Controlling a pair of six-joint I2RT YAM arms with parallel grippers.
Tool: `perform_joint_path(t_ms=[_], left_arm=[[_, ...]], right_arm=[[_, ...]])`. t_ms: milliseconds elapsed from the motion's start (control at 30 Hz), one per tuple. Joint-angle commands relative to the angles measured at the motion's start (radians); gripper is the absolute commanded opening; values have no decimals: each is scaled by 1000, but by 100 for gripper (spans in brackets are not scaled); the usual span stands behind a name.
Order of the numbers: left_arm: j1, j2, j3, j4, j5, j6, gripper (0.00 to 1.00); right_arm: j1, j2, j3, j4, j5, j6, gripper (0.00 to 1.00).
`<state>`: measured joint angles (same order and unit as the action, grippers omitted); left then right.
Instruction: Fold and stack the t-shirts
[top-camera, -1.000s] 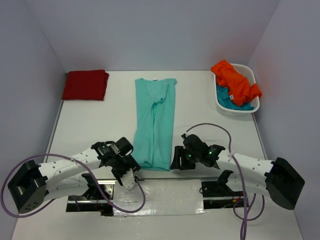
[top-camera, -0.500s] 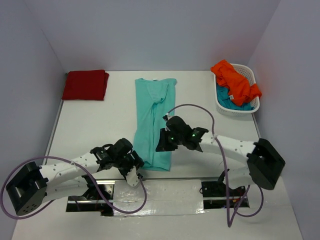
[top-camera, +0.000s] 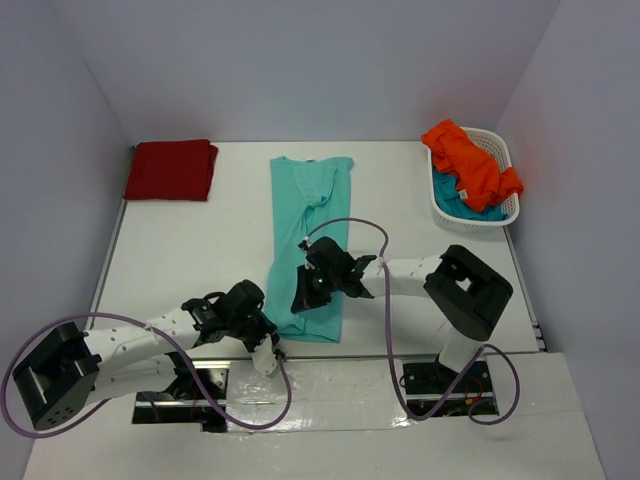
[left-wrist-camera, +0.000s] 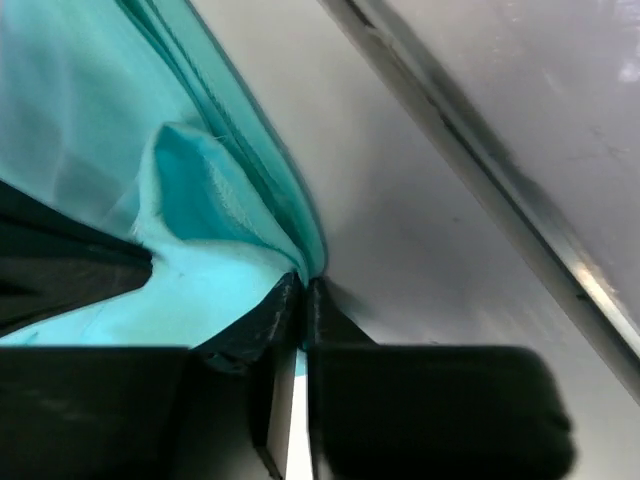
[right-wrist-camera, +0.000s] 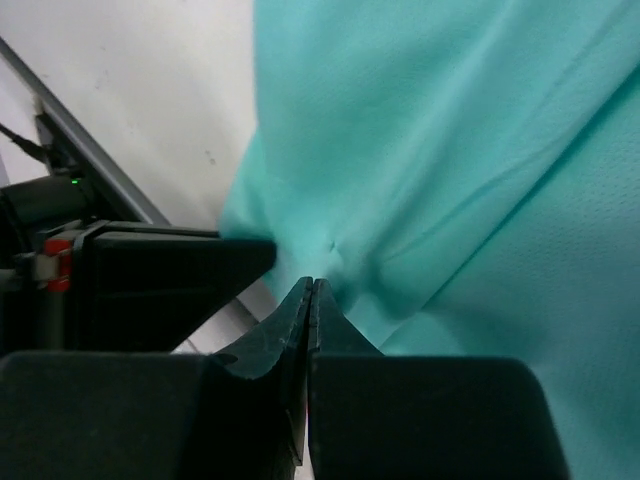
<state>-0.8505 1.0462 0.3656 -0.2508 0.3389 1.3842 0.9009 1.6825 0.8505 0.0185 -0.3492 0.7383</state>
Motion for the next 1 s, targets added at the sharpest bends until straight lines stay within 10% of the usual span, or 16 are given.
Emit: perform_joint_path(t_ms=[0, 100, 333, 433, 600, 967], left_arm=[[-4, 2, 4, -123, 75, 19, 16], [-4, -51, 29, -230, 150, 29, 11], [-15, -118, 129, -413, 221, -89, 67], [-13, -127, 188, -478, 99, -109, 67], [14, -121, 93, -449, -79, -34, 68], [11, 8, 102, -202, -23, -88, 70]], right_arm=[[9, 39, -30, 21, -11, -4, 0], [10, 60, -100, 35, -5, -4, 0], [9, 103, 2, -64, 16, -112, 0], [-3, 36, 7, -133, 55, -148, 0], [-11, -169, -11, -253, 98, -183, 29], [-11, -397, -276, -349, 58, 30, 60]])
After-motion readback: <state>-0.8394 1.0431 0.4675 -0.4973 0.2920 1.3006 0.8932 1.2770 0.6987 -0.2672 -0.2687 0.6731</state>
